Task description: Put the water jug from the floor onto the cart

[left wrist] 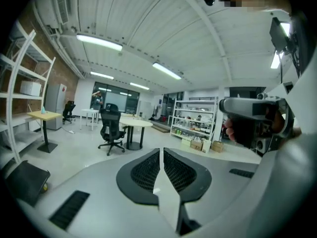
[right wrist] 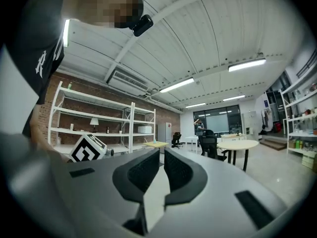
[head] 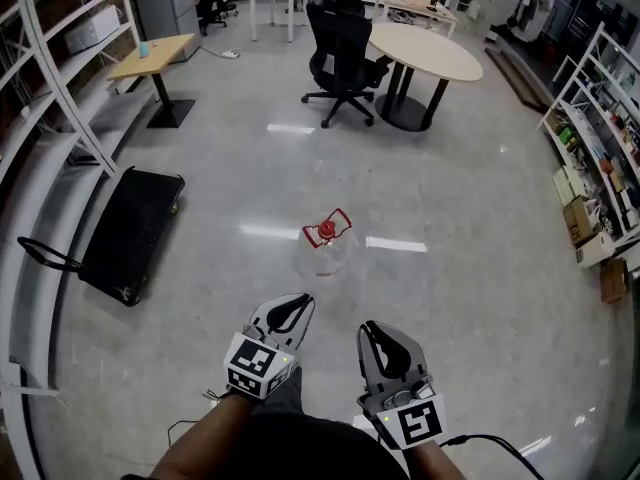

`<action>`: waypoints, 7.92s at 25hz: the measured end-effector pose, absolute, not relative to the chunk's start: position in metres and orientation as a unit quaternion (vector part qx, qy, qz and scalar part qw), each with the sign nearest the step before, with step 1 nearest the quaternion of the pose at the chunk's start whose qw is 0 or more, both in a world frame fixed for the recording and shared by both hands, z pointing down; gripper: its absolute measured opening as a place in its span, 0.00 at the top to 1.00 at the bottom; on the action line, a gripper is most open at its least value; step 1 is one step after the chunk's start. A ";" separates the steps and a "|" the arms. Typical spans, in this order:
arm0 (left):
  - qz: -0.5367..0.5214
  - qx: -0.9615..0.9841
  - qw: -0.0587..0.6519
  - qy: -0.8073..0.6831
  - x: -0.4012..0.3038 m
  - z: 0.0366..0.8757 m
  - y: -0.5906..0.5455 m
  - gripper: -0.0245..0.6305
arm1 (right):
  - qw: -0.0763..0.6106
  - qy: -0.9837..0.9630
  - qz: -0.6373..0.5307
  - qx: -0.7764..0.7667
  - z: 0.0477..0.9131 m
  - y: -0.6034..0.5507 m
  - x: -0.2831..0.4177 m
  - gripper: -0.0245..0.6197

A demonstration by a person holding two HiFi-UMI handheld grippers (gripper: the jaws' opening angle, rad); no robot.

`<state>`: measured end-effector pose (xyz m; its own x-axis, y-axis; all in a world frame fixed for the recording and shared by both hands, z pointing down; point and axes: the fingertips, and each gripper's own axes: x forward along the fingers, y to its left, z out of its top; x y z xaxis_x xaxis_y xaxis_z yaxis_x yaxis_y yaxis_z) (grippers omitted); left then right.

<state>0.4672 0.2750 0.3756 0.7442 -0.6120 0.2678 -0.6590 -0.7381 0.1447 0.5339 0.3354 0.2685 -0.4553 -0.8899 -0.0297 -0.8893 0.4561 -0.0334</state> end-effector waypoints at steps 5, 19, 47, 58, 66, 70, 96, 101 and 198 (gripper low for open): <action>0.131 0.924 0.145 -0.329 0.462 0.431 0.153 0.96 | -0.001 0.837 -0.009 -0.547 0.293 0.214 0.518 0.95; 0.202 0.844 0.312 -0.386 0.470 0.719 -0.029 0.84 | -0.065 0.858 -0.082 -0.503 0.491 0.047 0.508 0.93; 0.164 0.721 0.517 -0.431 0.512 0.998 -0.155 0.82 | -0.111 0.859 -0.120 -0.485 0.704 -0.038 0.558 0.92; 0.161 0.694 0.520 -0.471 0.512 0.969 -0.147 0.94 | -0.107 0.849 -0.125 -0.502 0.680 -0.039 0.566 0.92; 0.172 0.706 0.511 -0.458 0.502 0.856 -0.126 0.94 | -0.074 0.860 -0.120 -0.491 0.593 -0.044 0.545 0.92; 0.168 0.693 0.509 -0.482 0.468 0.760 -0.121 0.94 | -0.051 0.880 -0.105 -0.461 0.497 -0.051 0.528 0.92; 0.036 0.637 0.378 -0.670 0.045 0.456 -0.090 0.94 | -0.006 0.982 -0.019 -0.188 0.292 -0.014 0.152 0.92; 0.014 0.579 0.388 -0.716 -0.050 0.469 -0.100 0.95 | -0.002 0.992 -0.024 -0.123 0.300 -0.050 0.072 0.92; -0.129 0.345 0.515 -0.774 -0.881 0.761 -0.340 0.37 | -0.080 0.985 -0.121 0.089 0.500 -0.394 -0.708 0.92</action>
